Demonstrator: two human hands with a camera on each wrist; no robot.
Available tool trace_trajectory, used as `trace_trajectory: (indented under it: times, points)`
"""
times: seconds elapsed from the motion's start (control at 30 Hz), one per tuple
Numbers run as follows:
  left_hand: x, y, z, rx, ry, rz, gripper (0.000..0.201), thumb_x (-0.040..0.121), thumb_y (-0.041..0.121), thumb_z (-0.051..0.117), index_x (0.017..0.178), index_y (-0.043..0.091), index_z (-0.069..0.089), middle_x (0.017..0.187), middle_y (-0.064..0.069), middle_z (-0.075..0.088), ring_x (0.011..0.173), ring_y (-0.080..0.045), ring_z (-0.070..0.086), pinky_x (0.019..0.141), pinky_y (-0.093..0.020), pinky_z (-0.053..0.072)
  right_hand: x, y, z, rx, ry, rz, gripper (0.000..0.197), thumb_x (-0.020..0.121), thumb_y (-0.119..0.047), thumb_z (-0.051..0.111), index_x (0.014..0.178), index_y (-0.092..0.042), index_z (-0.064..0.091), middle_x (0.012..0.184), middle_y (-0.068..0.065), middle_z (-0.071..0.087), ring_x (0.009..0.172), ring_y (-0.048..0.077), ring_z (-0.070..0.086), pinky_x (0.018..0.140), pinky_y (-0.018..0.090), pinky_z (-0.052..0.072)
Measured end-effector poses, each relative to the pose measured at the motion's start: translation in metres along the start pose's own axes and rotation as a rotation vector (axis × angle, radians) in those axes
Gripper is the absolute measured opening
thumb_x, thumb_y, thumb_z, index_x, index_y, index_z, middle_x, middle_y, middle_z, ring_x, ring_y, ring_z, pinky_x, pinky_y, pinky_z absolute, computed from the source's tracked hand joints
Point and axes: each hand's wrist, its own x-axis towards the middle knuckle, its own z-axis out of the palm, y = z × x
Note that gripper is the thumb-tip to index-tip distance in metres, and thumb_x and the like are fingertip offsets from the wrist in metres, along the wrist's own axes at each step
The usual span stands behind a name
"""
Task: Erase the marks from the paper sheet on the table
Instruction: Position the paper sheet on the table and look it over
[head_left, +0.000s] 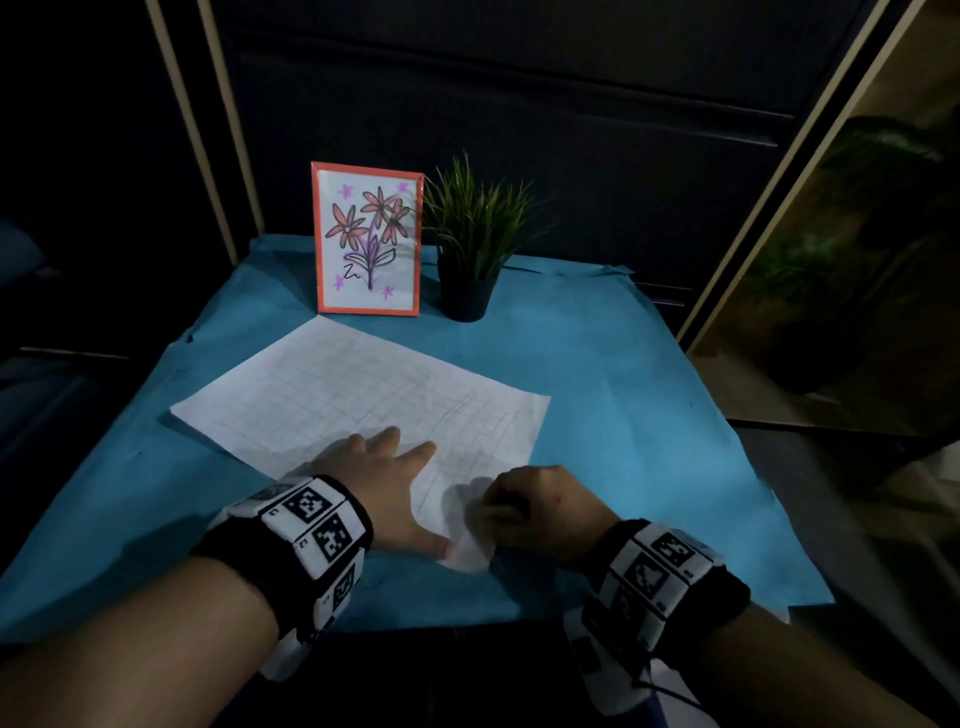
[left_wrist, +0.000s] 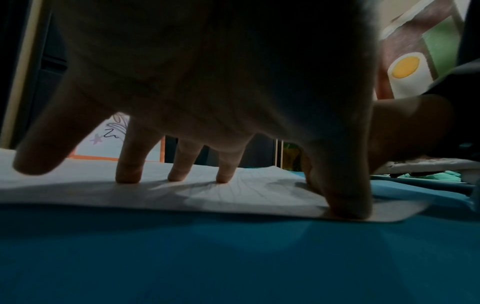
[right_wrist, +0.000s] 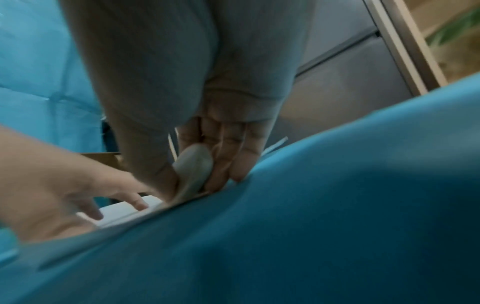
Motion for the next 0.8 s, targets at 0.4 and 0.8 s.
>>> trace_trajectory:
  times: [0.4,0.8]
  points:
    - [-0.0042,0.0028,-0.0038,-0.022,0.000,0.017,0.117,0.060,0.087,0.056,0.150,0.042,-0.003,0.160,0.004,-0.004,0.146,-0.033,0.003,0.112,-0.060,0.023,0.0032,-0.0048,0.0045,-0.057,0.027,-0.064,0.023,0.083,-0.022,0.066,0.103,-0.011,0.069,0.102,0.011,0.065,0.094,0.028,0.061,0.079,0.030,0.043]
    - [-0.0048,0.0028,-0.0049,-0.026,-0.022,0.007,0.118,0.060,0.088,0.056,0.149,0.043,-0.008,0.161,0.006,-0.011,0.147,-0.032,-0.001,0.112,-0.061,0.019,0.0069,0.0001,-0.0022,0.027,0.074,-0.008,0.021,0.083,-0.020,0.066,0.102,-0.012,0.070,0.103,0.008,0.069,0.096,0.022,0.063,0.081,0.023,0.043]
